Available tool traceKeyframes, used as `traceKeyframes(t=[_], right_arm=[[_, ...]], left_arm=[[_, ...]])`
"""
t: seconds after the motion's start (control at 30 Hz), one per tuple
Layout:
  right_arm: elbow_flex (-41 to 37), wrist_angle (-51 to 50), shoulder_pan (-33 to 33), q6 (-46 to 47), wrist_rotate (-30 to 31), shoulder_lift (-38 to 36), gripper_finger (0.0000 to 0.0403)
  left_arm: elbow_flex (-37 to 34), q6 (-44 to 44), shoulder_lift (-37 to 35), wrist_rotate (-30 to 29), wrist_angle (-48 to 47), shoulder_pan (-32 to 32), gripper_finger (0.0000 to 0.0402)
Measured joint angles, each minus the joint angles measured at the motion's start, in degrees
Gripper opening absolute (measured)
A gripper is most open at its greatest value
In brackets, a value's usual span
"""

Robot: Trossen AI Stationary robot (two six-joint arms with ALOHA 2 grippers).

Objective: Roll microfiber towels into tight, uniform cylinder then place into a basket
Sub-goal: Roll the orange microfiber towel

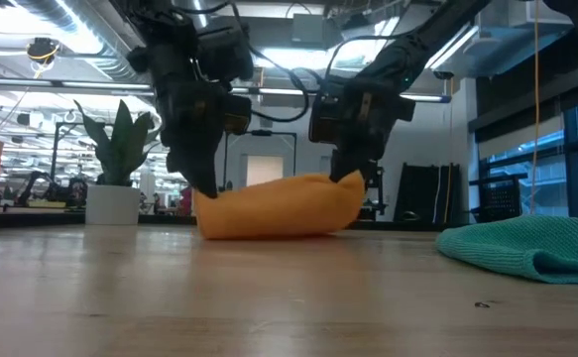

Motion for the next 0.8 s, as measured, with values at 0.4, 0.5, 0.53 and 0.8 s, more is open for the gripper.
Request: traceKeyframes(t=[0.4,0.5,0.53,0.8], right_arm=[[0.02,0.11,0.07,2.67,8.4,0.0,0.0009],[0.04,-0.05,0.09,3.01,8.71,0.0,0.0009],[0.04,-0.16,0.09,3.14,8.82,0.0,0.0009],[-0.96,-0.24,0.05,3.23,12.09,0.04,0.0009]], left_arm=[[0.05,2.57,0.75,2.87,0.32,0.88,0.0],[0.04,2.56,1.29,0.48,0.41,0.85,0.0],[0.04,2.48,1.62,-0.03,0.77,0.83,0.0],[0.04,2.23,2.97,-3.67,2.66,0.81,0.0]])
